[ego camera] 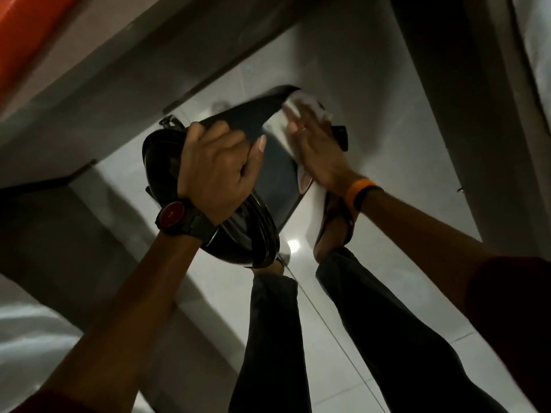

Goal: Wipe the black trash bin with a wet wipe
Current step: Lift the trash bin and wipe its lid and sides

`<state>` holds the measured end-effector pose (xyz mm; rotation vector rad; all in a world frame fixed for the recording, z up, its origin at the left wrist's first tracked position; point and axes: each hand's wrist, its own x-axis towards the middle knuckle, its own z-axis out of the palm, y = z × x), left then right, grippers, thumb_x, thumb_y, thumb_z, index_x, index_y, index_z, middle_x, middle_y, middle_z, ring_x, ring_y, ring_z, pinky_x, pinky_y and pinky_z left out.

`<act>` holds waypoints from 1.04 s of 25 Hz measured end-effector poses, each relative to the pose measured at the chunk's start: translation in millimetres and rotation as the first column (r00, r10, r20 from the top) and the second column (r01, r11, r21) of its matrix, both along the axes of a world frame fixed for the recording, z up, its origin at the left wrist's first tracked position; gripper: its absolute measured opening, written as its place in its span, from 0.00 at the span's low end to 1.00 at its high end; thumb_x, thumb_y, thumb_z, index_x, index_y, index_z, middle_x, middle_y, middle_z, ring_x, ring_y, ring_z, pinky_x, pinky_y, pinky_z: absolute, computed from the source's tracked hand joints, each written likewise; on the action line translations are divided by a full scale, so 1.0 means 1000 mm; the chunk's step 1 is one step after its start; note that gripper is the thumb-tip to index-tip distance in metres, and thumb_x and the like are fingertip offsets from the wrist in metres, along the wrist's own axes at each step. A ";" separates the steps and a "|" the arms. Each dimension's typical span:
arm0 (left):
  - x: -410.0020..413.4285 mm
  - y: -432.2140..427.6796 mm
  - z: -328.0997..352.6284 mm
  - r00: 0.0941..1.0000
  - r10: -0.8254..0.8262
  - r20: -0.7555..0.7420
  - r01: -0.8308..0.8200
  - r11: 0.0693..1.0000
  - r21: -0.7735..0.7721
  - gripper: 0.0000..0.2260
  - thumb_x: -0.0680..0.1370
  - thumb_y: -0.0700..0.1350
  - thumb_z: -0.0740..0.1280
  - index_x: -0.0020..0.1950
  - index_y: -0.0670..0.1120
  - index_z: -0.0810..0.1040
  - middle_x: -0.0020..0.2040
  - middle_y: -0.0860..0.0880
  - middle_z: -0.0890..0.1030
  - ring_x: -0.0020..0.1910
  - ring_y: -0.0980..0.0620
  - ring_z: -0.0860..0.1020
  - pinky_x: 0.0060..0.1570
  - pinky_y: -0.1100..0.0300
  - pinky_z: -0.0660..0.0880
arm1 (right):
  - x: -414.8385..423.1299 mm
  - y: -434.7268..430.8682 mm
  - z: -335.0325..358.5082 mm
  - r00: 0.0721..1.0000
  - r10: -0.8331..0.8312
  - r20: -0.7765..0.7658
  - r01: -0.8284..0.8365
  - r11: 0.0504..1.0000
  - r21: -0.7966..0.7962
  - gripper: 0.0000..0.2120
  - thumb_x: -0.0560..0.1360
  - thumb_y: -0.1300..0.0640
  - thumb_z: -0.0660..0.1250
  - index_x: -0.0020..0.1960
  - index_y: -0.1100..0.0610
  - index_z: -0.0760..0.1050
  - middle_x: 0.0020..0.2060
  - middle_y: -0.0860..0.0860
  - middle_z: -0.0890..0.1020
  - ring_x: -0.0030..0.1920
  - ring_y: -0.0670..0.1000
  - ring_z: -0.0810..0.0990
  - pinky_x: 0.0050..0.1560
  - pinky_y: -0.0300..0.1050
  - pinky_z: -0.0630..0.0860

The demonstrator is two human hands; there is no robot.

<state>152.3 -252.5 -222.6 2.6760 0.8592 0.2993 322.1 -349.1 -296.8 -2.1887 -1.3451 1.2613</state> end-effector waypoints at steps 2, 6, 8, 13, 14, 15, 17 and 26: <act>0.006 -0.006 0.004 0.998 0.058 -0.035 -0.059 0.998 -0.023 0.21 0.84 0.47 0.58 0.30 0.45 0.67 0.27 0.48 0.67 0.32 0.50 0.65 0.41 0.56 0.60 | 0.024 0.017 -0.015 0.992 -0.005 0.128 0.037 0.969 -0.246 0.25 0.86 0.51 0.45 0.82 0.52 0.44 0.82 0.53 0.45 0.83 0.53 0.42 0.81 0.52 0.38; 0.010 0.004 0.006 0.957 0.287 -0.030 -0.288 0.944 -0.163 0.23 0.84 0.49 0.57 0.28 0.47 0.63 0.26 0.50 0.65 0.30 0.51 0.65 0.40 0.57 0.61 | -0.033 0.010 0.025 0.986 0.043 -0.161 -0.012 0.982 0.188 0.22 0.86 0.55 0.51 0.79 0.55 0.59 0.81 0.55 0.58 0.82 0.52 0.50 0.81 0.51 0.41; 0.001 0.007 0.004 0.913 0.401 -0.081 -0.408 0.880 -0.244 0.26 0.84 0.49 0.58 0.27 0.42 0.63 0.25 0.46 0.68 0.28 0.48 0.67 0.35 0.54 0.63 | -0.059 -0.023 0.045 0.940 0.235 -0.249 -0.125 0.912 0.390 0.23 0.85 0.52 0.51 0.79 0.53 0.59 0.81 0.52 0.58 0.82 0.48 0.48 0.82 0.52 0.41; -0.001 0.044 0.003 0.787 0.607 -0.112 -0.561 0.628 -0.539 0.32 0.81 0.62 0.57 0.27 0.39 0.69 0.24 0.47 0.72 0.26 0.48 0.72 0.37 0.51 0.73 | -0.002 -0.030 -0.002 0.969 -0.108 -0.221 0.130 0.988 0.088 0.25 0.85 0.48 0.52 0.80 0.46 0.54 0.81 0.51 0.55 0.82 0.54 0.53 0.79 0.63 0.57; -0.001 0.053 0.007 0.808 0.587 -0.051 -0.502 0.642 -0.580 0.29 0.80 0.62 0.58 0.27 0.43 0.70 0.24 0.52 0.72 0.27 0.53 0.72 0.42 0.53 0.74 | 0.010 -0.025 -0.011 0.936 -0.246 -0.253 0.251 0.968 -0.013 0.25 0.85 0.48 0.52 0.81 0.45 0.51 0.81 0.50 0.55 0.81 0.54 0.55 0.79 0.62 0.58; -0.001 0.056 0.010 0.880 0.473 0.047 -0.376 0.753 -0.539 0.26 0.81 0.60 0.58 0.29 0.46 0.72 0.27 0.54 0.74 0.32 0.53 0.75 0.49 0.52 0.73 | 0.018 -0.019 -0.018 0.897 -0.330 -0.296 0.320 0.944 -0.082 0.26 0.85 0.48 0.51 0.81 0.47 0.49 0.82 0.50 0.55 0.81 0.54 0.55 0.79 0.61 0.57; -0.002 0.037 0.014 0.995 0.059 0.079 -0.042 0.977 -0.208 0.21 0.82 0.56 0.60 0.36 0.45 0.78 0.37 0.48 0.79 0.43 0.44 0.78 0.52 0.48 0.69 | 0.020 -0.007 -0.026 0.883 -0.332 -0.331 0.308 0.943 -0.123 0.26 0.85 0.48 0.49 0.82 0.49 0.47 0.82 0.50 0.52 0.82 0.54 0.51 0.81 0.60 0.51; 0.000 0.041 0.006 0.989 0.140 -0.055 -0.150 0.932 -0.330 0.27 0.80 0.54 0.65 0.26 0.41 0.67 0.25 0.46 0.69 0.27 0.48 0.68 0.32 0.54 0.64 | -0.056 -0.055 0.035 0.934 0.132 -0.332 -0.016 0.944 0.329 0.25 0.85 0.48 0.46 0.81 0.45 0.48 0.82 0.45 0.46 0.82 0.49 0.38 0.81 0.61 0.38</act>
